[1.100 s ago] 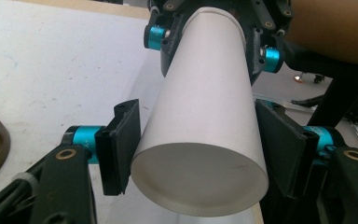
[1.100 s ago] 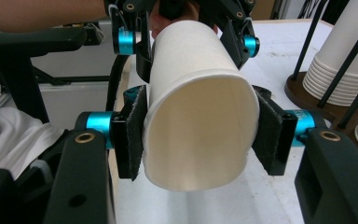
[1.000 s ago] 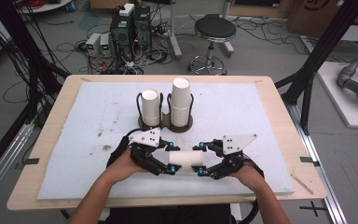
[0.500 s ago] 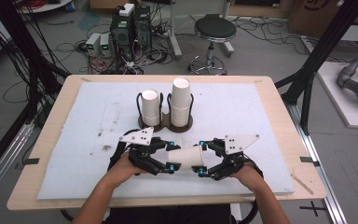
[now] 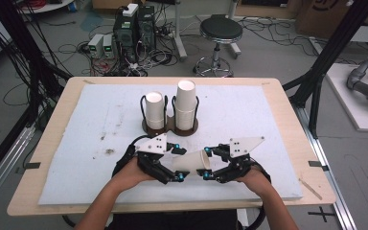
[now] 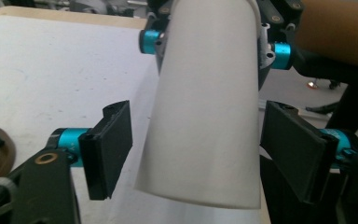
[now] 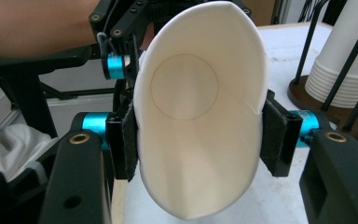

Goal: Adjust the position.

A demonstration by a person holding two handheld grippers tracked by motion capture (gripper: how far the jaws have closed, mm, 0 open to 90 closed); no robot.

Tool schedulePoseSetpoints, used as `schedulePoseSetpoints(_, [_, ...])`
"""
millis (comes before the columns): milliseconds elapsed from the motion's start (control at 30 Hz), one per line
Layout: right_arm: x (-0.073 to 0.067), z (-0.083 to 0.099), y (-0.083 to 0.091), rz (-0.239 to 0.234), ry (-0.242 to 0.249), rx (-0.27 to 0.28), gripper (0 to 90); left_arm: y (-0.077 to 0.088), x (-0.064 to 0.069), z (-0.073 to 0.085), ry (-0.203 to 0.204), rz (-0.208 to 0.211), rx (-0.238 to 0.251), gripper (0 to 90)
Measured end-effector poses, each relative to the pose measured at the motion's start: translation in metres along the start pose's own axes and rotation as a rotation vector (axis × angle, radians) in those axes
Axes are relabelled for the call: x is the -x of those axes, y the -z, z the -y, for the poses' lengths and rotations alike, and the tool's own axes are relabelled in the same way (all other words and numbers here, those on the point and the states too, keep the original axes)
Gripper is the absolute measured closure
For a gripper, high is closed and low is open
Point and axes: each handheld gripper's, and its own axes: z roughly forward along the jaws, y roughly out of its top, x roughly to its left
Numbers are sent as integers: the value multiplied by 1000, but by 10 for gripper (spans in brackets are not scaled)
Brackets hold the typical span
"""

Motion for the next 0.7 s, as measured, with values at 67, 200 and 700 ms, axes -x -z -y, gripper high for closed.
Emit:
schedulePoseSetpoints(67, [0, -1, 0, -8, -5, 5, 405, -2, 0, 0, -6, 11, -11, 317])
schedulePoseSetpoints(200, [0, -2, 1, -21, -10, 13, 413, -5, 0, 2, -15, 35, -33, 365])
schedulePoseSetpoints(700, [-1, -2, -1, -11, -82, 105, 228, 4, -2, 9, 47, 85, 182, 364])
